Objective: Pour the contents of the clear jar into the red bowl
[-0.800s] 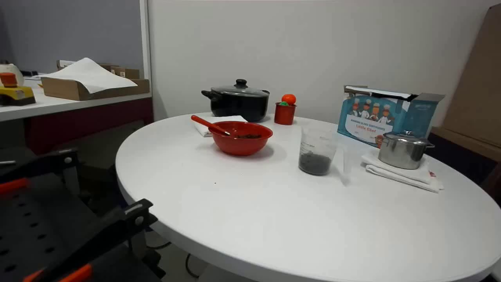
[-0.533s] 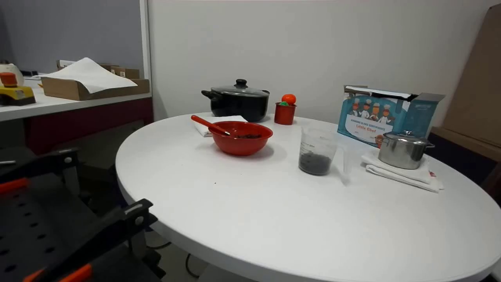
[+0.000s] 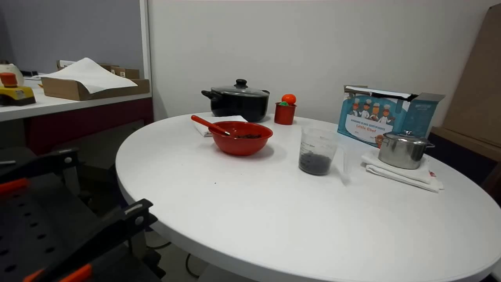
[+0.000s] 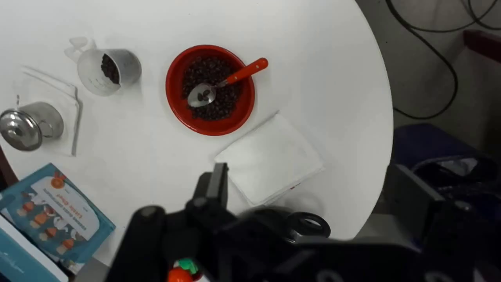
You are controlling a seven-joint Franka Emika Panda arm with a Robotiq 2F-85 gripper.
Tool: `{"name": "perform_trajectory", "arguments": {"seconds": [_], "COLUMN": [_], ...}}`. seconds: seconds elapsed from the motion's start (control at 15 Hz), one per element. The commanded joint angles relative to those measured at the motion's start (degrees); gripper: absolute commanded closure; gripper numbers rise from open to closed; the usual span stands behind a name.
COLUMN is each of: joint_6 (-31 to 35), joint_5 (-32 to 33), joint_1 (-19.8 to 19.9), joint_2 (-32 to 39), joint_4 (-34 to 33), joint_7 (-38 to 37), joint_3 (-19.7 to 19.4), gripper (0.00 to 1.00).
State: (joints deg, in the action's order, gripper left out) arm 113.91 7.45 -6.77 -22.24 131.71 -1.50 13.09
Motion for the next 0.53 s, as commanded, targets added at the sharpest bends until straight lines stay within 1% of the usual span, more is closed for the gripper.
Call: {"name": "perform_trajectory", "arguments": {"seconds": [0.0, 0.13, 0.27, 0.33, 0.47], "joint_6": [7.1, 11.3, 13.5, 13.1, 11.5], "joint_5": [2.4, 2.7, 2.0, 1.6, 1.3], "joint_1": [-0.1, 0.6, 1.5, 2.1, 3.7], "joint_2": [7.1, 13.6, 20.2, 23.4, 28.5], "joint_4": [-1.3, -4.2, -8.0, -10.4, -14.8], "joint_7": [14.5, 23.6, 32.8, 37.4, 45.3], "joint_3": [-5.8, -9.1, -11.6, -12.6, -13.1], "gripper": [0.0, 0.0, 0.0, 0.0, 0.0]}}
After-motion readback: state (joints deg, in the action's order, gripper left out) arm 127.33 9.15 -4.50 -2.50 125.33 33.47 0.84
